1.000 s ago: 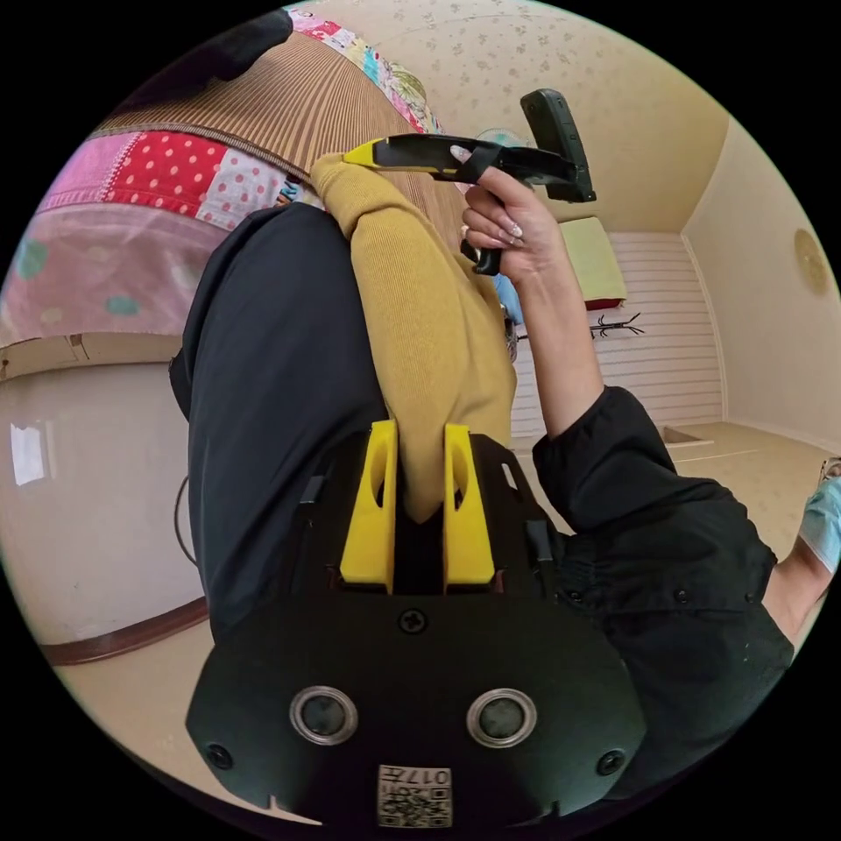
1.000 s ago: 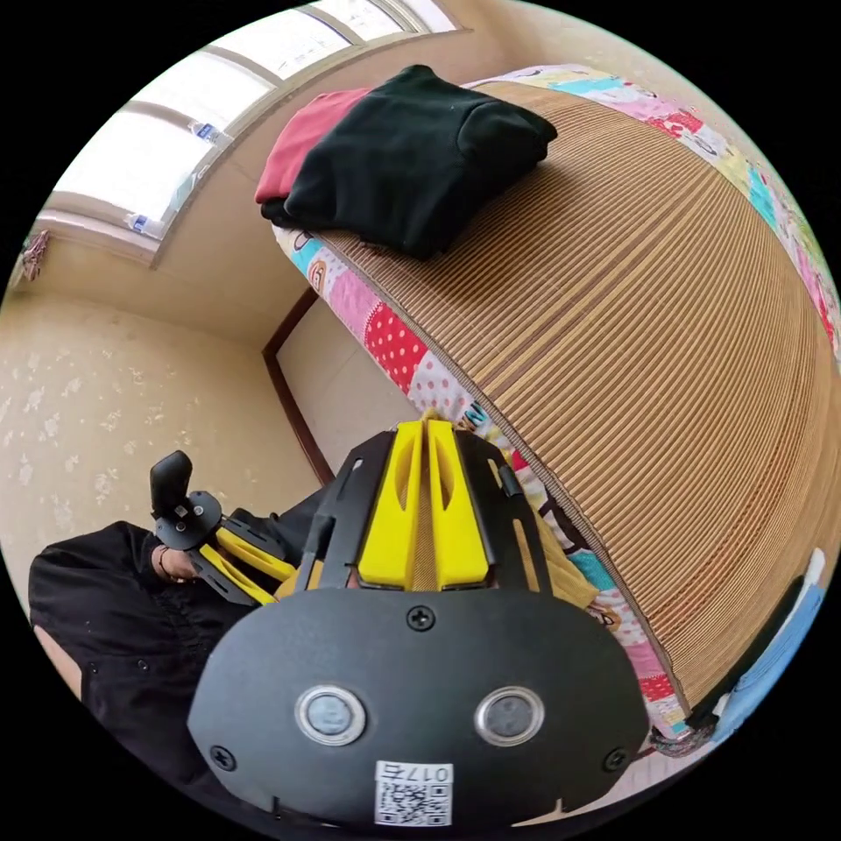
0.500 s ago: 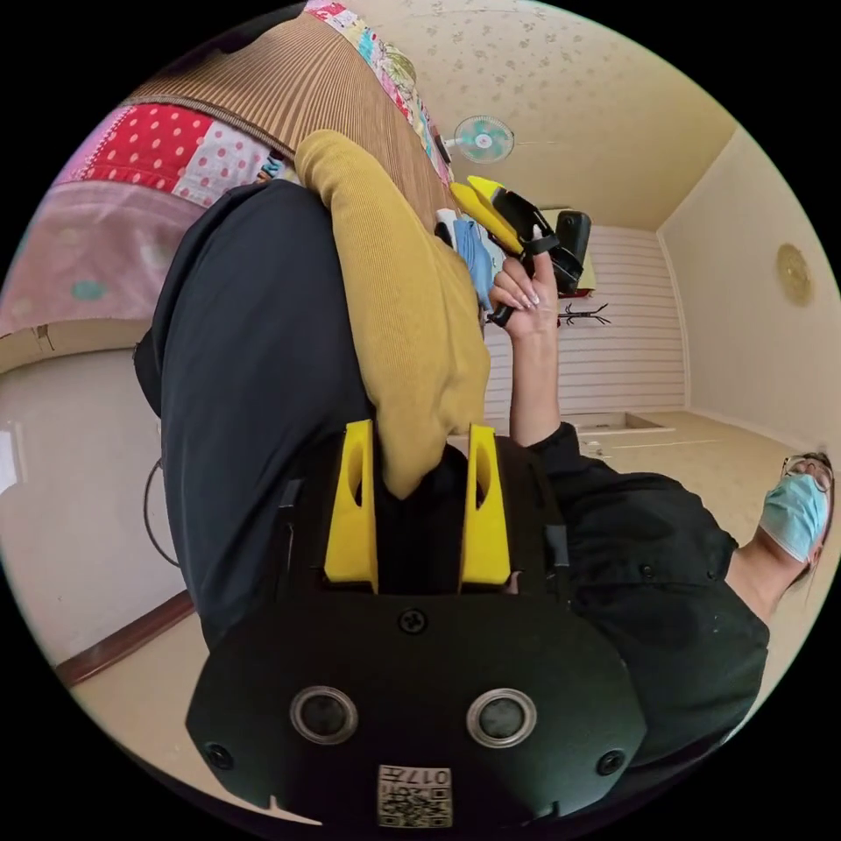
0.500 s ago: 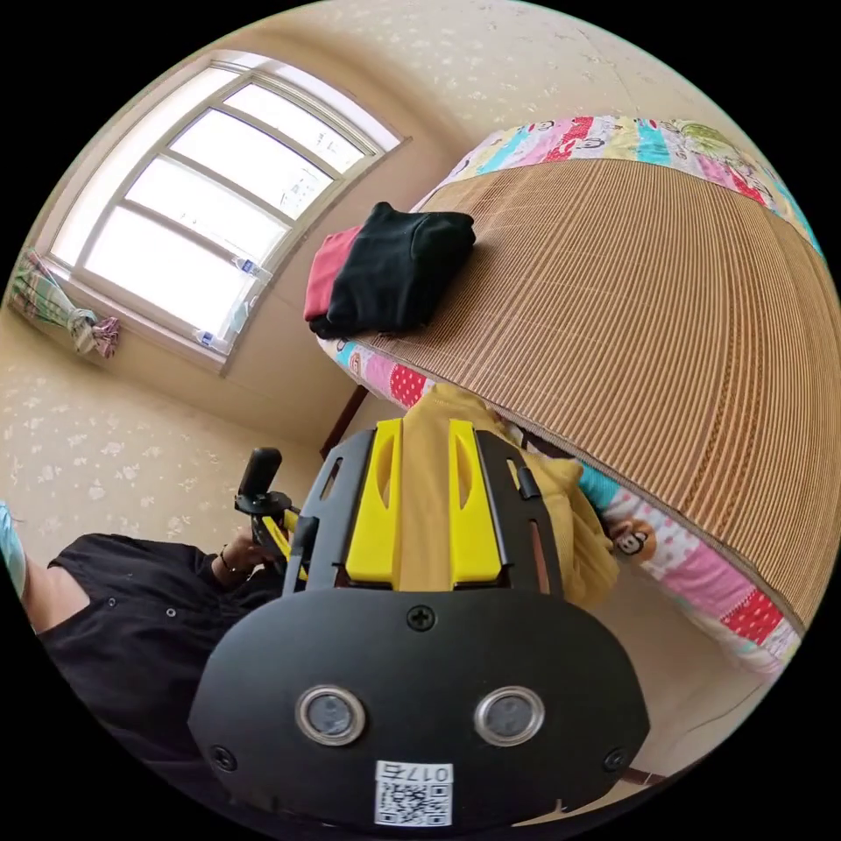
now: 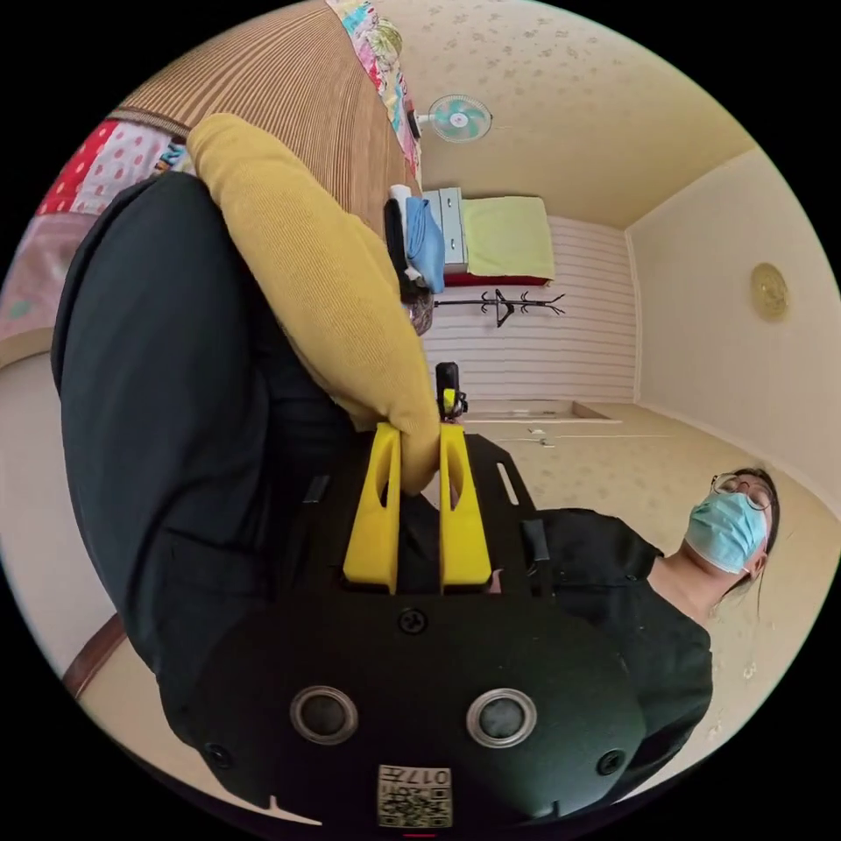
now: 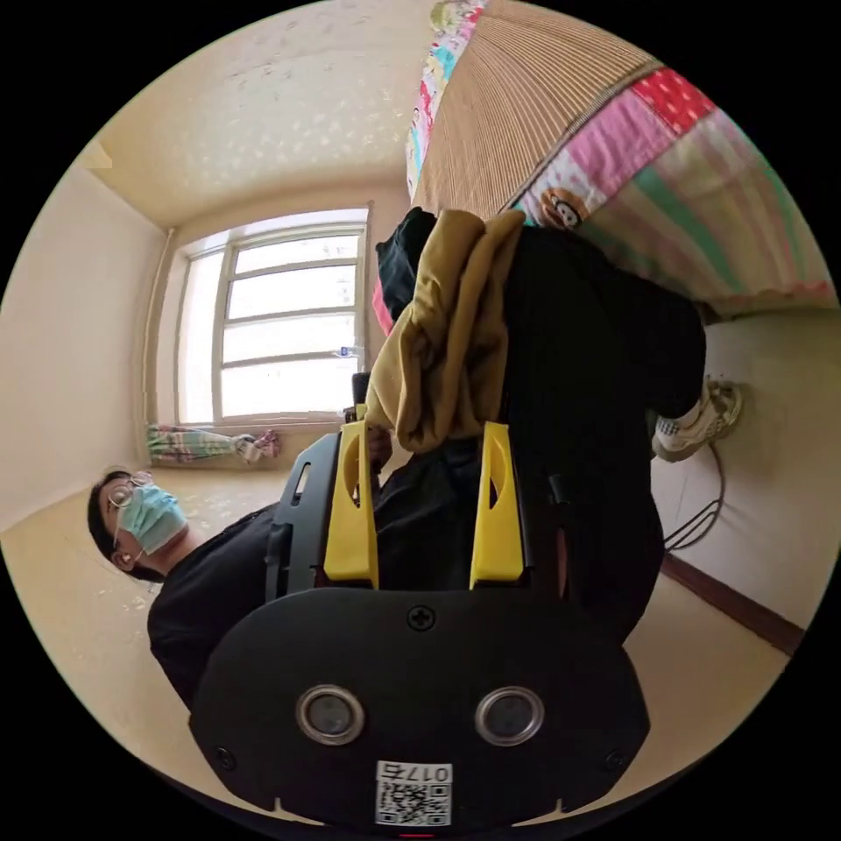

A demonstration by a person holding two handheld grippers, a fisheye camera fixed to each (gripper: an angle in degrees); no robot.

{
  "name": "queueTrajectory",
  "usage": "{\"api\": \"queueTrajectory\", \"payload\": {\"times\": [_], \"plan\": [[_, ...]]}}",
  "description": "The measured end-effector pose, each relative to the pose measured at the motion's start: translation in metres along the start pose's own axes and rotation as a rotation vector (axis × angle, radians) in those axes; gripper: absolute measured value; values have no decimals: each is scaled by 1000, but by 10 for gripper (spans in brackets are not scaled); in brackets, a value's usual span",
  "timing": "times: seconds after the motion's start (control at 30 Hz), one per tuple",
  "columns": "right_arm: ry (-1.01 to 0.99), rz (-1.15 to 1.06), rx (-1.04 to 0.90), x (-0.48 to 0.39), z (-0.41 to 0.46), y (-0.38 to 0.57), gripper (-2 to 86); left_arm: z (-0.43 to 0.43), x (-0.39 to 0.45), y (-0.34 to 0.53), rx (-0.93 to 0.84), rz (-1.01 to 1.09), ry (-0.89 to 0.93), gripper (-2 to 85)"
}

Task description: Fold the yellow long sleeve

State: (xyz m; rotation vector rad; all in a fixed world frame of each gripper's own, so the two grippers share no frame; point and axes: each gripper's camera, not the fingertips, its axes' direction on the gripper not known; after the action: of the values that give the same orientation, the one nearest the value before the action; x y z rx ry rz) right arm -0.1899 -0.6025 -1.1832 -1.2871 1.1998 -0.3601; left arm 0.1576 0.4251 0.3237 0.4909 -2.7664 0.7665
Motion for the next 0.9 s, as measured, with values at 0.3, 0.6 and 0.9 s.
{"api": "queueTrajectory", "payload": {"times": [0.3, 0.6, 0.9], "plan": [[-450, 86, -72, -24, 43, -24, 237, 31, 70, -33, 15, 78, 2, 66], [-483, 232, 353, -54, 90, -47, 207, 65, 80, 1, -38, 83, -109, 64], [-94, -229, 356, -193, 74, -157, 163, 19, 88, 5, 118, 146, 1, 77]]}}
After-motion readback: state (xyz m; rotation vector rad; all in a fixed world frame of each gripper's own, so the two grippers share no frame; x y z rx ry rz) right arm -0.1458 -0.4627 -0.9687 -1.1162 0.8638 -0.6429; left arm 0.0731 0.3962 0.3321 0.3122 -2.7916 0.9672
